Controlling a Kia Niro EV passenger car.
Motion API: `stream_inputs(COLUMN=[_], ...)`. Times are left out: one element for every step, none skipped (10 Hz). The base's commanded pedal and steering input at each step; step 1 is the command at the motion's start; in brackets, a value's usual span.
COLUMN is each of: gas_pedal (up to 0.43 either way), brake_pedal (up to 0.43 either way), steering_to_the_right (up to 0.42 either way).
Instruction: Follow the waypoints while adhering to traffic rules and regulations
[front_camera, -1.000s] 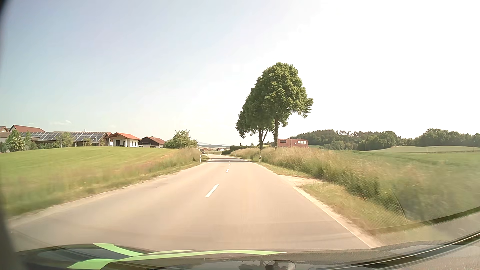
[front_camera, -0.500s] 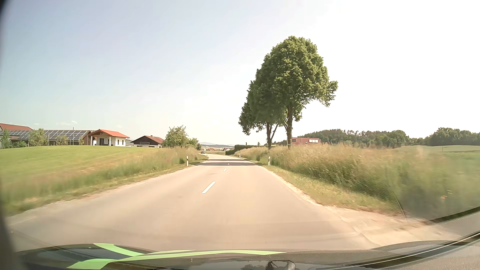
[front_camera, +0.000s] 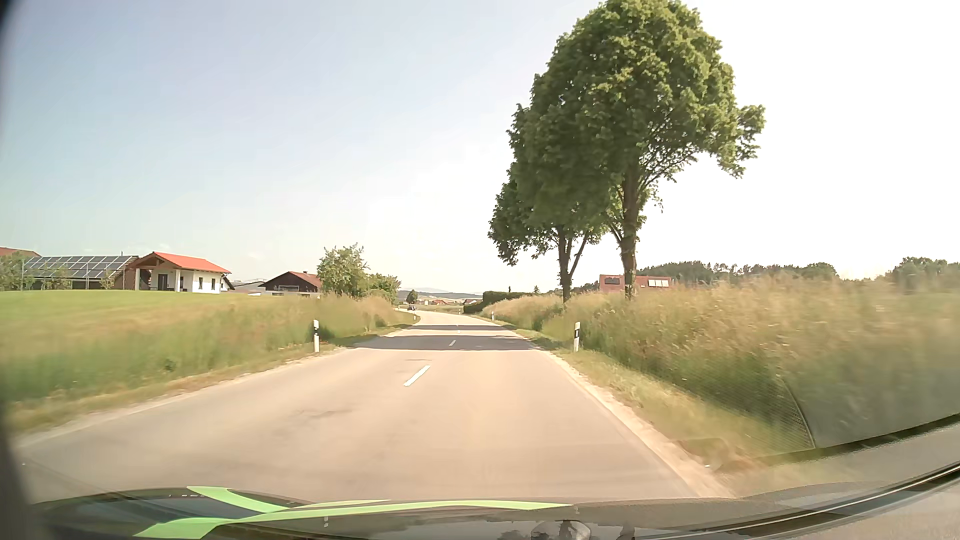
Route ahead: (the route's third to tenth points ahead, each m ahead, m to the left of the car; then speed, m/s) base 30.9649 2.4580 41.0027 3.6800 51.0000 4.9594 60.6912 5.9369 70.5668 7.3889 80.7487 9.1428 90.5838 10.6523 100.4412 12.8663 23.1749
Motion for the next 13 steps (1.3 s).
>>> stream_inputs(gas_pedal=[0.130, 0.130, 0.118, 0.067, 0.059, 0.059, 0.067, 0.079, 0.087, 0.110, 0.110, 0.118, 0.118], brake_pedal=[0.000, 0.000, 0.000, 0.000, 0.000, 0.000, 0.000, 0.000, 0.000, 0.000, 0.000, 0.000, 0.000], steering_to_the_right=[-0.016, -0.016, -0.016, -0.016, -0.016, -0.016, -0.016, -0.016, -0.016, -0.016, -0.016, -0.016, -0.016])
